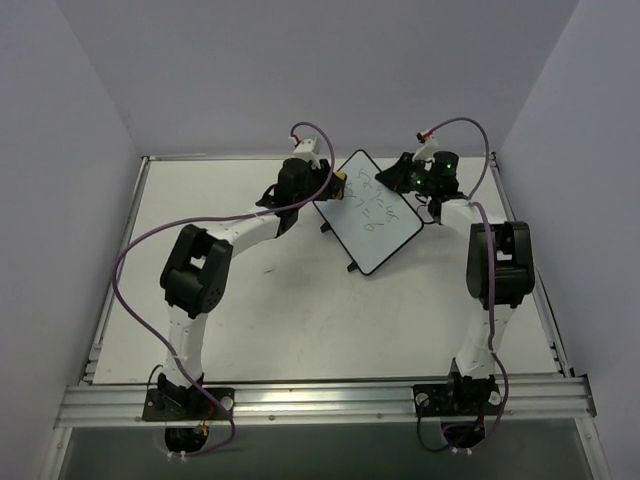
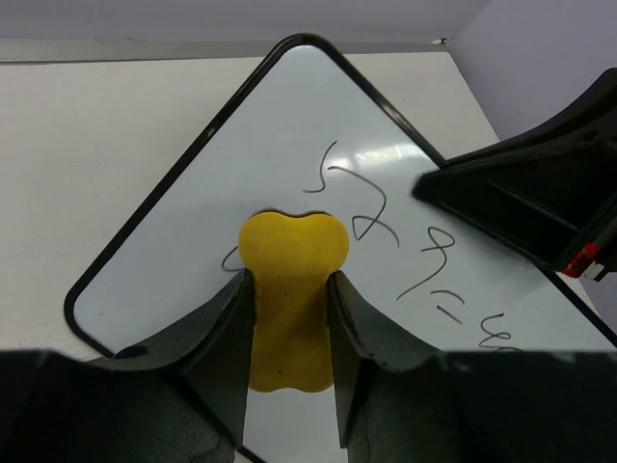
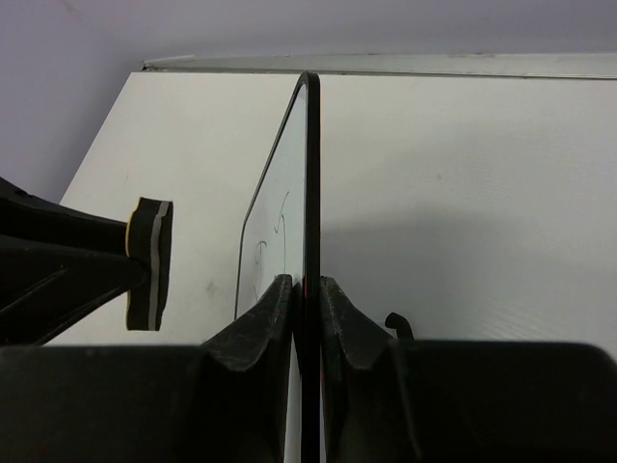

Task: Erase the whiteboard

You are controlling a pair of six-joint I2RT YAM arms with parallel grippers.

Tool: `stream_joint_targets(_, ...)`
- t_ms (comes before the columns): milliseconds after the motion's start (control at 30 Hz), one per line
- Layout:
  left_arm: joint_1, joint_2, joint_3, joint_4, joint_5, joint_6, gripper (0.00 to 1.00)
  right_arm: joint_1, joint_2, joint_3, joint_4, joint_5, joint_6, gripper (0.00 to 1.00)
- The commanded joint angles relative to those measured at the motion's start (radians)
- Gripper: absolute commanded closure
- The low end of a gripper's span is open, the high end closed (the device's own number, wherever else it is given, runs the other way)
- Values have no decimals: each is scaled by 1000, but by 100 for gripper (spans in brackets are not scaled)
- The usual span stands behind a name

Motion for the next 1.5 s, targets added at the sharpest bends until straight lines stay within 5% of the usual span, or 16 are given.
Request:
stream_joint_targets(0,-11,-55,-19,94,-50,35,98,113,9,-88,-136,-77,-56,100)
stream_joint_targets(367,-22,3,-19,160,-124,133,98,160,-10,-96,-168,-74,-85,100)
stream_joint_targets(1133,11,114,91,81,144,126,98,179,9,-77,-188,-78,-110,100)
stream_joint_targets(1467,-32,86,42,50,118,156,98,186,7,-73,-194,-72,-119,100)
